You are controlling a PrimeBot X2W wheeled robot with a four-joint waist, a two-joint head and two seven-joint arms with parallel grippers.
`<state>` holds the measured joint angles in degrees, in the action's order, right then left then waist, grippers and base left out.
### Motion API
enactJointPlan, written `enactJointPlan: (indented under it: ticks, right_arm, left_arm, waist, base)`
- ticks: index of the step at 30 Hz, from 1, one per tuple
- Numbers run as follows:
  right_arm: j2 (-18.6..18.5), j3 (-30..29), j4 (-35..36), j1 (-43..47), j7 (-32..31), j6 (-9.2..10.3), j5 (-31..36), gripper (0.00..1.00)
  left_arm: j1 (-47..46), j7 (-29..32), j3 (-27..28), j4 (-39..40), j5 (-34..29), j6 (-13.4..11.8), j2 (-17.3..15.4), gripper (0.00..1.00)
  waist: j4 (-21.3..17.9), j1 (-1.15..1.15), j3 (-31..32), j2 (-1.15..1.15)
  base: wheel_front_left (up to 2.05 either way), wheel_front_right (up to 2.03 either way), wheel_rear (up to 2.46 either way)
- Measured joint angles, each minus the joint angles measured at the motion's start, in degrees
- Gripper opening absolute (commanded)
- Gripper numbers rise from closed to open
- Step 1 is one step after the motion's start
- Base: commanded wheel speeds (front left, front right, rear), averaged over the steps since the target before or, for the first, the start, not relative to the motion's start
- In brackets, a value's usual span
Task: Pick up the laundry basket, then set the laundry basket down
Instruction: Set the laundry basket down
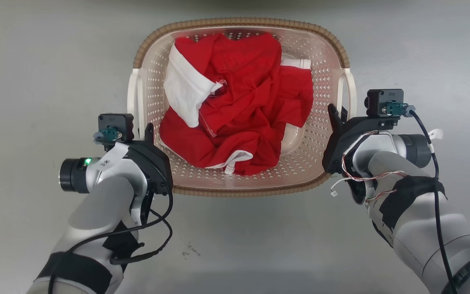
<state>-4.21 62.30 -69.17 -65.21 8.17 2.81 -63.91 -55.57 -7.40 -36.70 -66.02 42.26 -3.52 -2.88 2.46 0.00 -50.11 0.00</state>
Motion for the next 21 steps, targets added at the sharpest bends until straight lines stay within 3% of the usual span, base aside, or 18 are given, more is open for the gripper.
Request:
enactJointPlan:
  ticks: [21]
  right_arm:
    - [0.2,0.3,-0.7,-2.1,1.8,-0.37,0.0,0.0]
  left_arm:
    - [-3.0,-2.6,-0.1,-1.9,-0.3,0.6,0.1,0.0]
  waist:
    - [0.0,-0.01,-2.7,0.0]
  base:
    - [0.0,0.0,0.0]
